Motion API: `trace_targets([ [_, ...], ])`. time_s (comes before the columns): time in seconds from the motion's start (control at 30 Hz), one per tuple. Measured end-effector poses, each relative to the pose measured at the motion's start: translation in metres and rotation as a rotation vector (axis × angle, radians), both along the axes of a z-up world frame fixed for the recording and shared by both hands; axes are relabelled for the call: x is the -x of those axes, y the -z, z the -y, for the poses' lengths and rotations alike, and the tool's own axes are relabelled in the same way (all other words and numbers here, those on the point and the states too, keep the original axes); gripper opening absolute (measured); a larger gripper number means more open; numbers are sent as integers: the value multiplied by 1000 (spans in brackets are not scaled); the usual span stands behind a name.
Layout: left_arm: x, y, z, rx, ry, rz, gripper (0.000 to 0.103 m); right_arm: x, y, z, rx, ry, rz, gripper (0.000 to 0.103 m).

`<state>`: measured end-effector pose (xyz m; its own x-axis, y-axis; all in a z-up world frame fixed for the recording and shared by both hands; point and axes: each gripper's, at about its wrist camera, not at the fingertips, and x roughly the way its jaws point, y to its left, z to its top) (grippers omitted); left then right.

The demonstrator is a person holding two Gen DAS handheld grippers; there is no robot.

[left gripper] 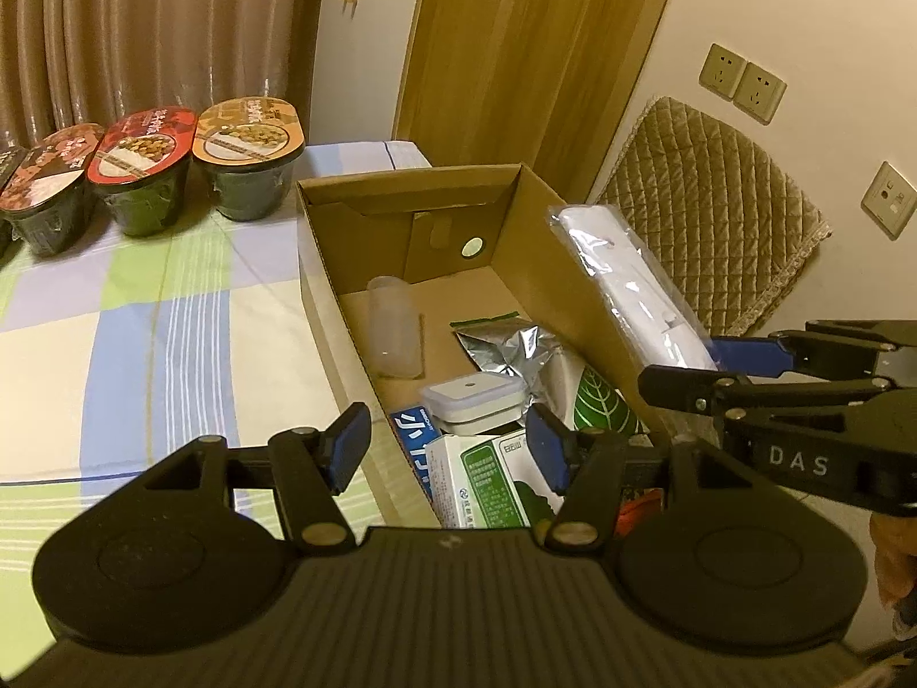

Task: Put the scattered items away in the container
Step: 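Lower the bagged white item into the box and open the right tool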

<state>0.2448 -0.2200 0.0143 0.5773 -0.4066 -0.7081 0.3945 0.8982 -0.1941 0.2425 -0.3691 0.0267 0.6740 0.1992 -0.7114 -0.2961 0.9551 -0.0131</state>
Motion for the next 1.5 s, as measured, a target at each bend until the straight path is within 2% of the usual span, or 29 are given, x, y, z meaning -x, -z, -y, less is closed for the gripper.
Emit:
trace_targets([
  [0.9,-3,-4,-19,26,-35,1,55,-18,-5,-24,20,-42,14,41],
  [1.2,-6,-4,-26,37,-51,2,55,-28,-8,-31,35,-61,36,41],
  [1.37,-7,-4,-29,38,-57,-3,55,-35,-9,-39,77,-89,78,42],
  [1.4,-7,-4,-29,38,-59,-4,55,-36,-9,-39,81,-89,83,47],
  [1.43,-7,-3,-30,38,-60,-4,55,-37,-9,-38,77,-75,92,78],
  [1.47,-8,-3,-32,39,-62,-5,55,-36,-11,-35,57,-58,115,89],
  [1.5,-7,-2,-33,40,-64,-7,55,-36,-12,-33,41,-52,116,89],
])
